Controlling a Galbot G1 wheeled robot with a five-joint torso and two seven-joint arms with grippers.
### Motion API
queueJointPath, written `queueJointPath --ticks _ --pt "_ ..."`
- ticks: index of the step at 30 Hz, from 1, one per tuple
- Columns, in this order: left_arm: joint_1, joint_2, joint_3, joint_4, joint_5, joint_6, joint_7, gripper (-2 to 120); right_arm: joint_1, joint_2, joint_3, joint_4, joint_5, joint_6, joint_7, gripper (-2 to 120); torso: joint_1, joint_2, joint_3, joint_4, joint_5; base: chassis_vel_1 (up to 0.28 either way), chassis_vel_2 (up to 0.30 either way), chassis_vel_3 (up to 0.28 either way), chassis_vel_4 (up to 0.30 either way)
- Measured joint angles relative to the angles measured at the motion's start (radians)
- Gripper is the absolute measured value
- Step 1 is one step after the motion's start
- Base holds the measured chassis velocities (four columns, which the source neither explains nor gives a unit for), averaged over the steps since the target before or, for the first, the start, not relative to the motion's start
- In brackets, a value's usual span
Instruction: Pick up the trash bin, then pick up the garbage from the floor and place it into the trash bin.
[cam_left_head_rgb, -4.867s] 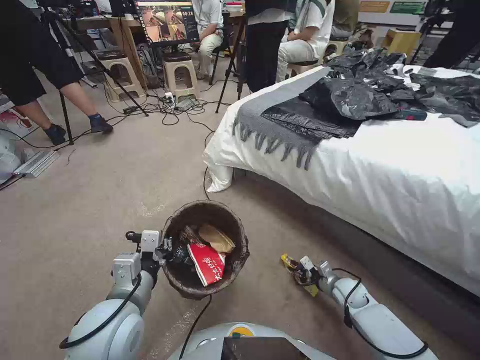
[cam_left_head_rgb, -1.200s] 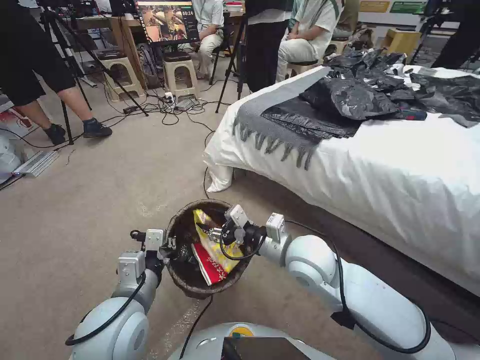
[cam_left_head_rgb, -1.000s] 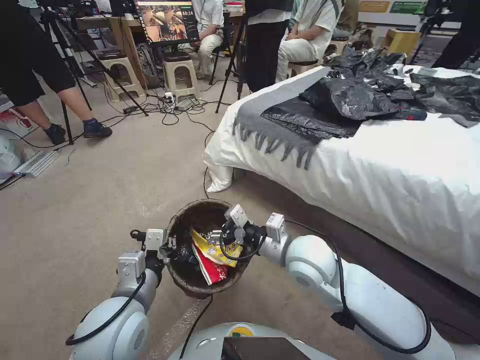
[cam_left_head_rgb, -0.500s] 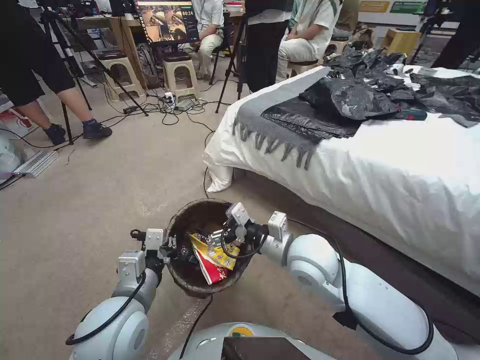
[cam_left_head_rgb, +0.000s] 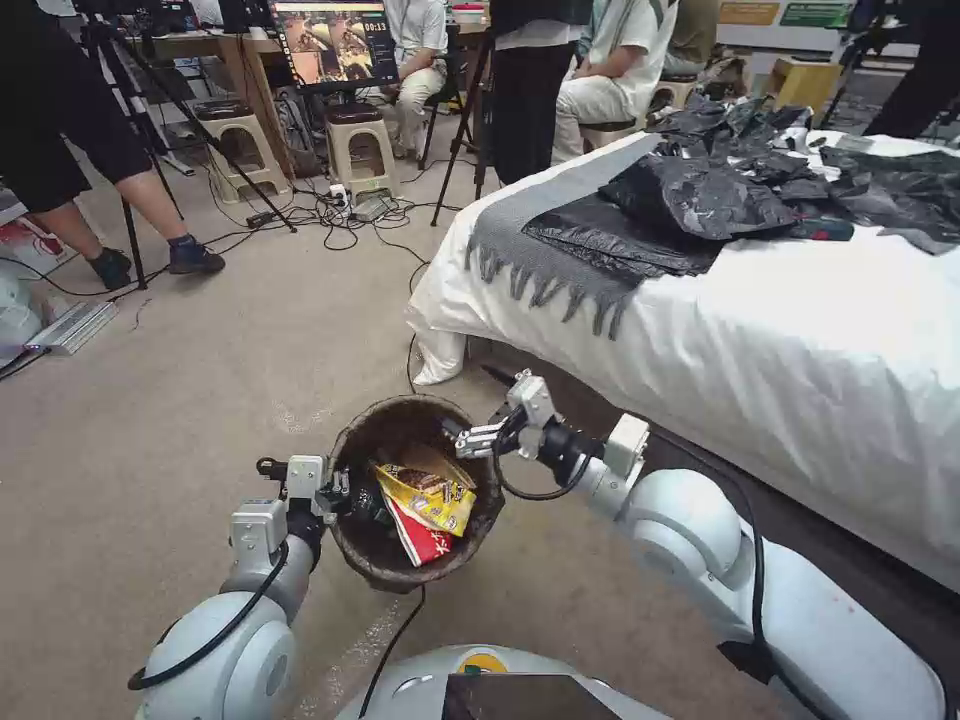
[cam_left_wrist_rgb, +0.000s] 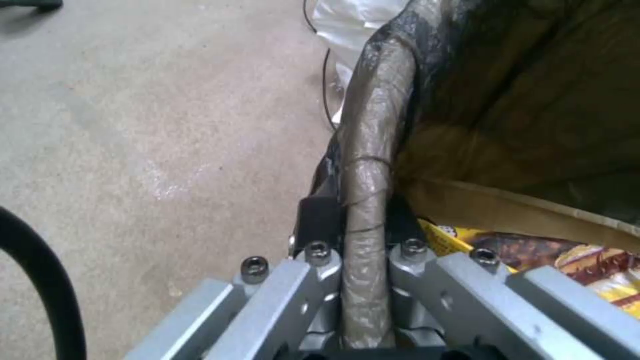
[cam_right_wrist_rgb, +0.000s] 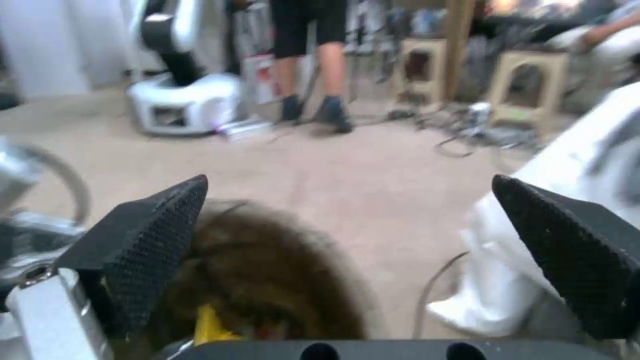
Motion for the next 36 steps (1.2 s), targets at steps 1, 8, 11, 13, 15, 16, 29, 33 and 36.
queueJointPath --ticks 1,8,11,13,15,16,29,33,36 --pt "0.000 0.000 -0.001 0.000 0.000 0.000 0.000 2 -0.029 0.010 0.024 0.001 -0.015 0.013 0.018 100 0.000 0.000 0.000 0.0004 -0.0001 0.000 0.000 0.000 0.000" --pt "0.001 0.003 -0.012 0.000 -0.004 -0.001 0.000 2 -0.226 0.062 0.183 0.011 -0.094 0.094 0.055 100 0.000 0.000 0.000 -0.0002 -0.0001 0.000 0.000 0.000 0.000" --pt "0.002 0.005 -0.013 0.000 -0.005 -0.001 0.000 2 -0.308 0.088 0.254 0.012 -0.132 0.128 0.057 100 0.000 0.000 0.000 -0.0001 -0.0001 0.000 0.000 0.000 0.000" --pt "0.001 0.006 -0.012 0.000 -0.006 -0.001 0.000 2 -0.402 0.143 0.338 0.012 -0.200 0.173 0.054 100 0.000 0.000 0.000 -0.0002 -0.0002 0.000 0.000 0.000 0.000" --pt "0.001 0.006 -0.012 0.000 -0.006 -0.001 0.000 2 -0.433 0.169 0.366 0.009 -0.229 0.191 0.051 100 0.000 0.000 0.000 0.0000 -0.0002 0.000 0.000 0.000 0.000" --pt "0.001 0.007 -0.012 0.000 -0.006 -0.001 0.000 2 -0.478 0.218 0.404 0.005 -0.271 0.221 0.042 100 0.000 0.000 0.000 0.0000 -0.0003 0.000 0.000 0.000 0.000" --pt "0.008 0.024 -0.019 0.000 -0.015 0.002 0.000 2 -0.757 0.471 0.628 0.013 -0.376 0.413 -0.044 100 0.000 0.000 0.000 0.0001 -0.0003 0.000 0.000 0.000 0.000" --pt "0.008 0.021 -0.016 0.000 -0.013 0.002 0.000 2 -0.800 0.506 0.657 0.019 -0.387 0.452 -0.047 100 0.000 0.000 0.000 0.0001 -0.0003 0.000 0.000 0.000 0.000" --pt "0.009 0.020 -0.016 0.000 -0.010 0.002 0.000 2 -0.824 0.530 0.670 0.019 -0.398 0.477 -0.047 100 0.000 0.000 0.000 0.0000 -0.0002 0.000 0.000 0.000 0.000"
